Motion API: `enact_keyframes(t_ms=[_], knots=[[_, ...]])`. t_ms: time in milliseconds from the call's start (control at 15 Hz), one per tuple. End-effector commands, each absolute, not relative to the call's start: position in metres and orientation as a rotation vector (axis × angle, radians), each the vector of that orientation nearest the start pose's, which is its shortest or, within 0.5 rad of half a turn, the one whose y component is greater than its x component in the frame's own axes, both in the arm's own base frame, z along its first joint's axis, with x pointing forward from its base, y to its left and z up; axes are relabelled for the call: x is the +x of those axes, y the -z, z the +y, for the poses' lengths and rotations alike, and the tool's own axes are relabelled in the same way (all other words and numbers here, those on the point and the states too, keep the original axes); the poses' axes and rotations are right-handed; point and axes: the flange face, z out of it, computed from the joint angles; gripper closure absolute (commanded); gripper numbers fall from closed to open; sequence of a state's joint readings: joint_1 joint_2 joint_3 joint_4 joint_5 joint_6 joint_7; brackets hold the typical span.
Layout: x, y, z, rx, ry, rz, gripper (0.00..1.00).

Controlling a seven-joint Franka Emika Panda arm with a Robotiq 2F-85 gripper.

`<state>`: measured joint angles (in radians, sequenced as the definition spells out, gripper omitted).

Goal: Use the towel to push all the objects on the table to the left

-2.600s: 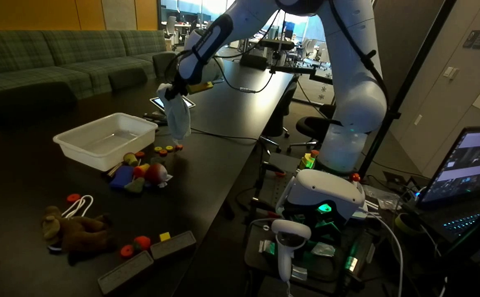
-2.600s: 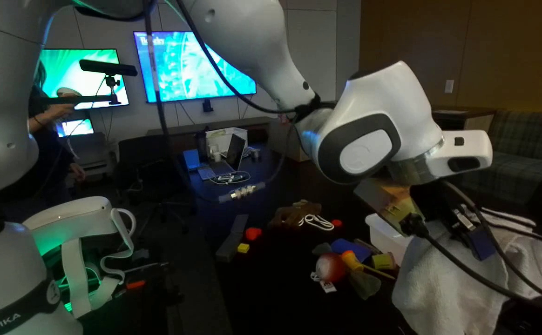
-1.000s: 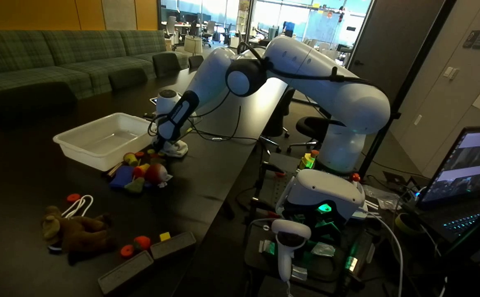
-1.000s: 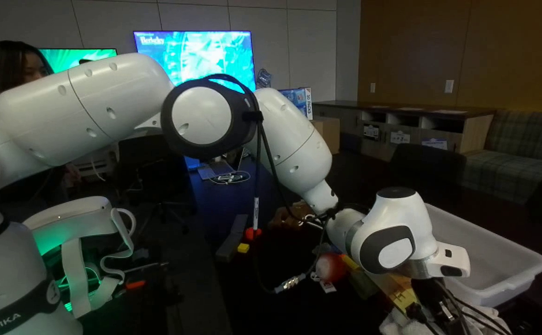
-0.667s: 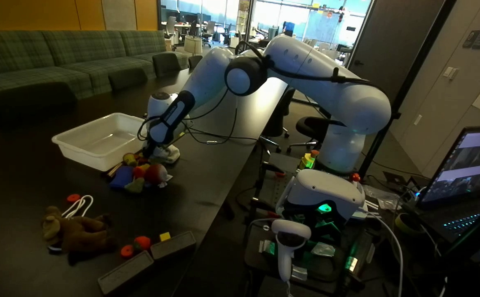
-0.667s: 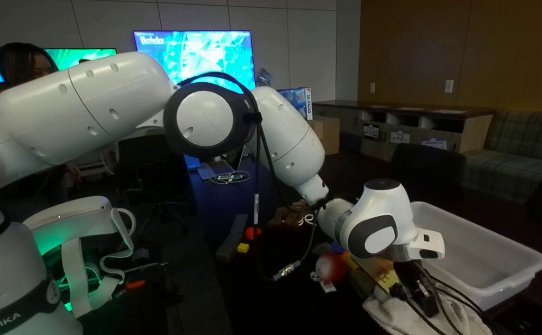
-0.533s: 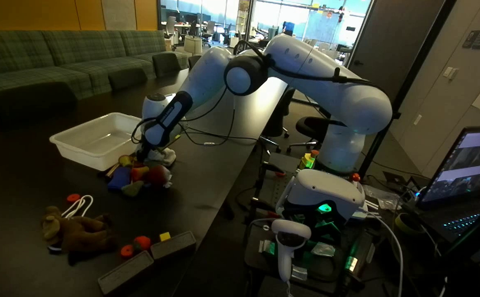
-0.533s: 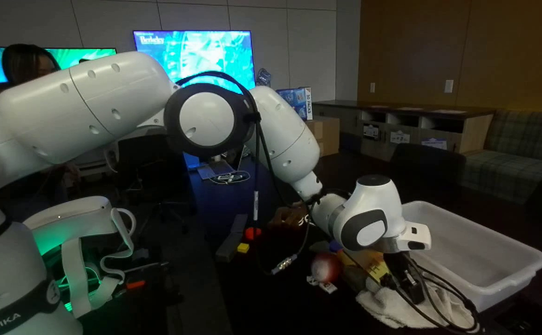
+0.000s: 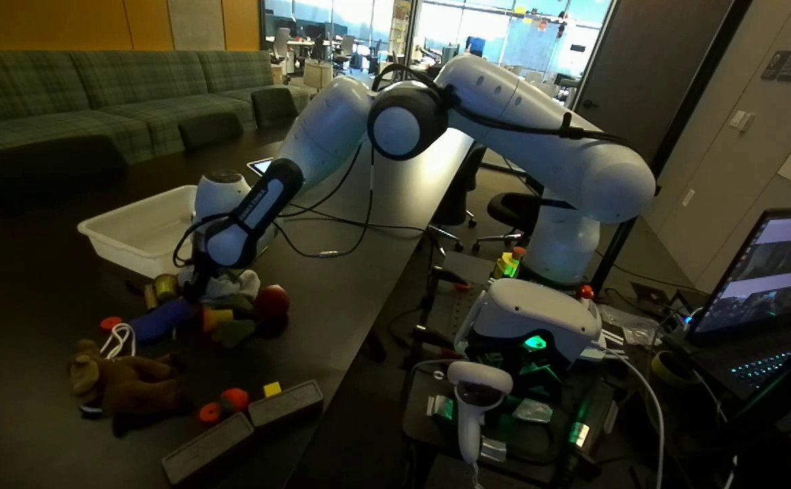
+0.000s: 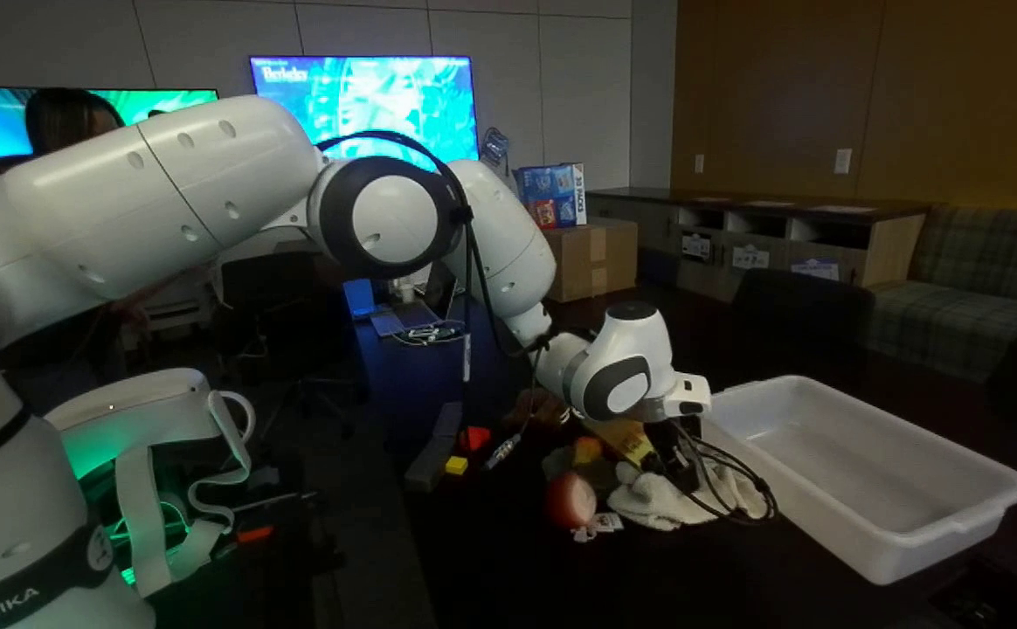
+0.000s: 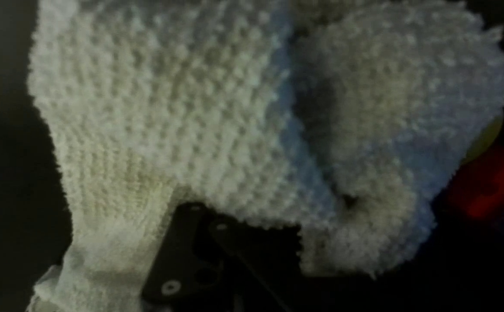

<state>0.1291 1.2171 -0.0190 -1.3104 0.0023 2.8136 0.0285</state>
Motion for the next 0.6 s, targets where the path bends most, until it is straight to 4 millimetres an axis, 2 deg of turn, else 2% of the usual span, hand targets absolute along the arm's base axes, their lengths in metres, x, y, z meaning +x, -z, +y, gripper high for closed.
enact_keyframes(t_ms=[0, 267, 533], knots=[[0.692, -0.004, 0.151, -3.051, 0.383, -0.269, 0.99], [0.667, -0.006, 0.222, -2.985, 0.336, -0.386, 0.99], [0.644, -0.015, 0.275, -2.933, 0.315, -0.485, 0.99]])
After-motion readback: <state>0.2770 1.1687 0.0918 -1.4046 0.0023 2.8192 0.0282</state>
